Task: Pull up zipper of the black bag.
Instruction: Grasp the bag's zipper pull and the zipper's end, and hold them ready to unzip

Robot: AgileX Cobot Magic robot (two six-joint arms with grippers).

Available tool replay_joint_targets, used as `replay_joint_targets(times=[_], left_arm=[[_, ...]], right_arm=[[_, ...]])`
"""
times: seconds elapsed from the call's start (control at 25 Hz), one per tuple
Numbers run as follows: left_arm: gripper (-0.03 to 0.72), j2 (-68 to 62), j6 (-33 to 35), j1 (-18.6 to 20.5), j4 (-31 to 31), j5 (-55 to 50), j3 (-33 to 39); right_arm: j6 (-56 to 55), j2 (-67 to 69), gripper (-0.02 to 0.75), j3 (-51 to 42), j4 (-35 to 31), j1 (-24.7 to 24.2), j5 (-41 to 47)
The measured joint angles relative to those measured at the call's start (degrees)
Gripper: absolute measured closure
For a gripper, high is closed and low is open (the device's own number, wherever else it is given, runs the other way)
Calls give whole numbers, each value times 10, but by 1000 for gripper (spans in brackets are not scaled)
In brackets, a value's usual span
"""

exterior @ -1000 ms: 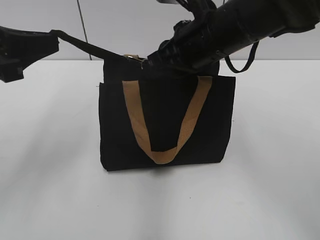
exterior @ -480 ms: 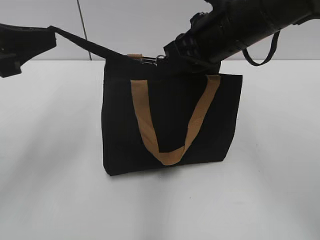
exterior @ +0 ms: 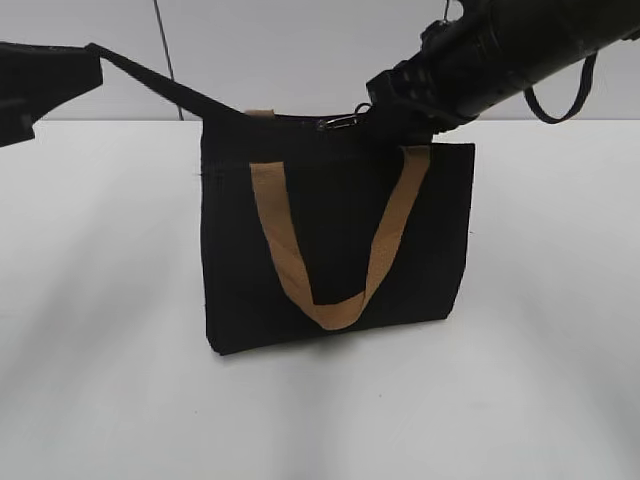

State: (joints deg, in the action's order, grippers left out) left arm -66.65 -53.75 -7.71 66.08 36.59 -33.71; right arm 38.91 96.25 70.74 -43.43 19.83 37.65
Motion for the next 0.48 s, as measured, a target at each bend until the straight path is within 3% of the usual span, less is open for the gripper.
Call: replay_joint_targets(times=[0.48], left_arm=[[666,14,0,0,4,-24,0]], right_arm=[[-23,-22,739,-1,21,-62,35]])
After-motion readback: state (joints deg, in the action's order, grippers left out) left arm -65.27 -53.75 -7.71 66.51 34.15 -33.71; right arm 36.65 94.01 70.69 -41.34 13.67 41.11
